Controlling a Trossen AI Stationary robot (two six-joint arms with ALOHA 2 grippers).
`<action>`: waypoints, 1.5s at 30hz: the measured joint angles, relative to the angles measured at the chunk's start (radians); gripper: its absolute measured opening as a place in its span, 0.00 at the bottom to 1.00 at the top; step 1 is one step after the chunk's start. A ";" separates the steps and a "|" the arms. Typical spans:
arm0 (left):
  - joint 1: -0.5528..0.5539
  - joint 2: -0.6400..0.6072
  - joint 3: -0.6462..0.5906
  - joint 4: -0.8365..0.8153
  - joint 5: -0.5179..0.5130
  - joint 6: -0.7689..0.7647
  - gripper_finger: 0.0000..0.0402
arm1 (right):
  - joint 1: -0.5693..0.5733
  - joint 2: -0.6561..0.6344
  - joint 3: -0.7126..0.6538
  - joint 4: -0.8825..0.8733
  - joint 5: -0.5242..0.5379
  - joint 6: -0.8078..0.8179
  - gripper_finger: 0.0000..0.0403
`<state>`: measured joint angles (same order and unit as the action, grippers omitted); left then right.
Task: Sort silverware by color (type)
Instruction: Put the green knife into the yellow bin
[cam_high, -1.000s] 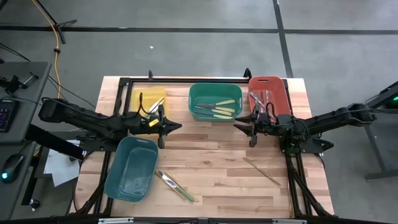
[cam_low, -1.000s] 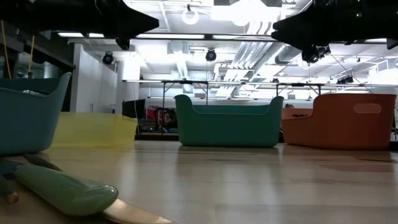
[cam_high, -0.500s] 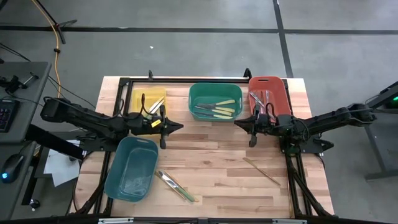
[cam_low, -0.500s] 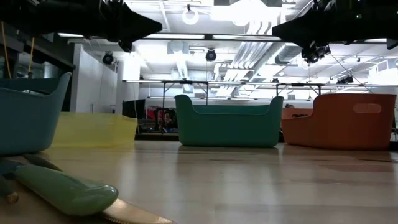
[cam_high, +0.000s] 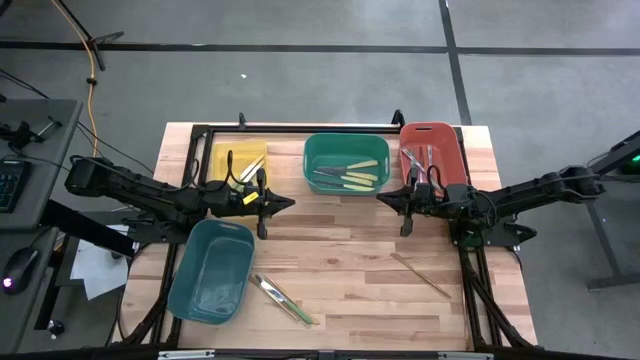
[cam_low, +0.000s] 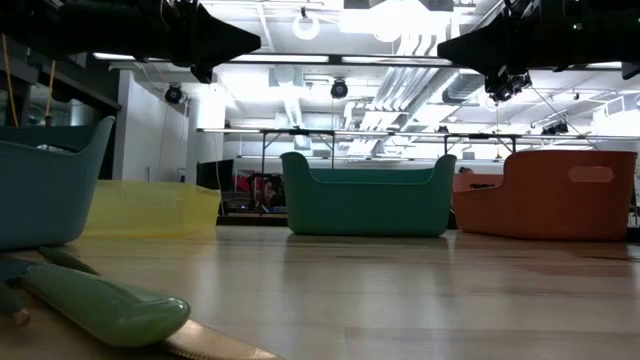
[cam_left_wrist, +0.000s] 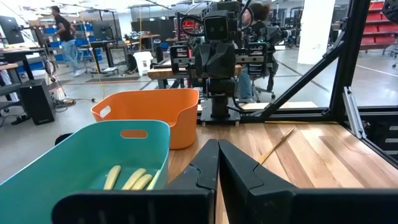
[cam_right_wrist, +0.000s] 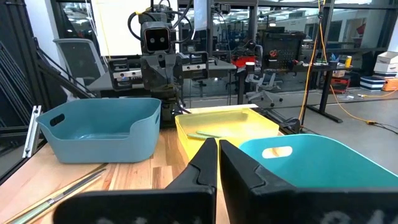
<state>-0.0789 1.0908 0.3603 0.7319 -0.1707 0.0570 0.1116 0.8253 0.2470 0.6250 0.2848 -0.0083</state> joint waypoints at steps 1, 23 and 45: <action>0.000 0.000 0.000 0.000 0.000 0.000 0.01 | 0.000 0.000 0.000 0.000 0.000 0.000 0.00; 0.000 0.000 0.000 -0.001 0.000 0.000 0.01 | 0.000 0.000 0.000 -0.041 -0.005 0.007 0.00; 0.000 0.000 0.000 -0.001 0.000 0.000 0.01 | 0.000 0.000 0.000 -0.038 -0.004 0.008 0.00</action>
<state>-0.0788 1.0904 0.3603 0.7307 -0.1711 0.0570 0.1116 0.8257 0.2470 0.5869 0.2810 -0.0006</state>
